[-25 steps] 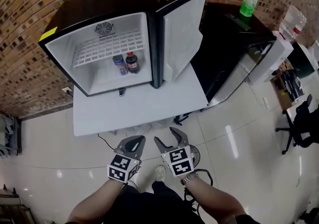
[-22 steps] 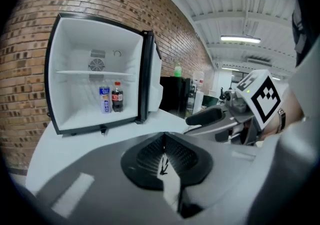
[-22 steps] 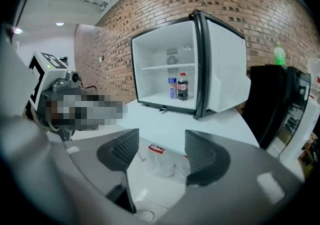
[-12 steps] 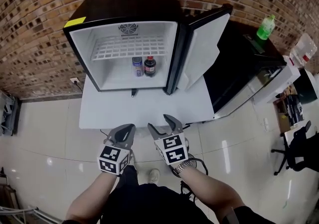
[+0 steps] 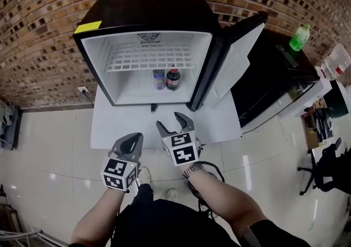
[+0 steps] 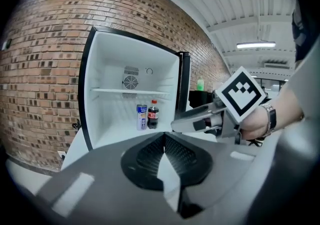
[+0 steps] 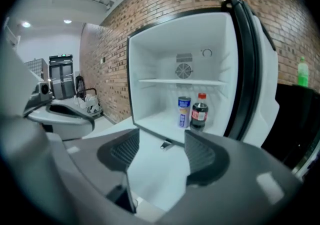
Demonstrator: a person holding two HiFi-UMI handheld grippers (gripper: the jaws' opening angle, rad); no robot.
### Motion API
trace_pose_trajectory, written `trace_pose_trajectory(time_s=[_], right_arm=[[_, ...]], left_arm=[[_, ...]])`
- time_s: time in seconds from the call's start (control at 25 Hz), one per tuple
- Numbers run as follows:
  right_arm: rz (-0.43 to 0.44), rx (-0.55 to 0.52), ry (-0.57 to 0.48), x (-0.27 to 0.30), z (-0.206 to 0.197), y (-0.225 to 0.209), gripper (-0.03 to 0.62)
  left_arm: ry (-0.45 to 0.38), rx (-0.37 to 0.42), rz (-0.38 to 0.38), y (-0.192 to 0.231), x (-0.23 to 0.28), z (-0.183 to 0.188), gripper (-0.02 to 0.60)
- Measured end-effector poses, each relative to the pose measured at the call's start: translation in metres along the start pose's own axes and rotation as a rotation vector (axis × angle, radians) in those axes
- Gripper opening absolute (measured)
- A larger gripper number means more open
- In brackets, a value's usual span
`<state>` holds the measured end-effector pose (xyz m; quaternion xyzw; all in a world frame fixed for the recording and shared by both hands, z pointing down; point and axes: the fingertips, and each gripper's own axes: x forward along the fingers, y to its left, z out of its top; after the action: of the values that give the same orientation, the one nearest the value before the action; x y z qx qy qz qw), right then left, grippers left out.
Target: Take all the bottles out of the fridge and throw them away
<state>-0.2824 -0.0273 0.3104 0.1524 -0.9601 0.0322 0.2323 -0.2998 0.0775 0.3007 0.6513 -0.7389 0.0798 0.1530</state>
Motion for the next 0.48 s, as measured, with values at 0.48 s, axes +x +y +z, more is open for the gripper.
trace_pose_trajectory(time_s=[0.48], right_arm=[[-0.139, 0.086, 0.048, 0.110, 0.028, -0.030, 0.284]], left_arm=[[0.033, 0.029, -0.041, 0.074, 0.025, 0.011, 0.003]])
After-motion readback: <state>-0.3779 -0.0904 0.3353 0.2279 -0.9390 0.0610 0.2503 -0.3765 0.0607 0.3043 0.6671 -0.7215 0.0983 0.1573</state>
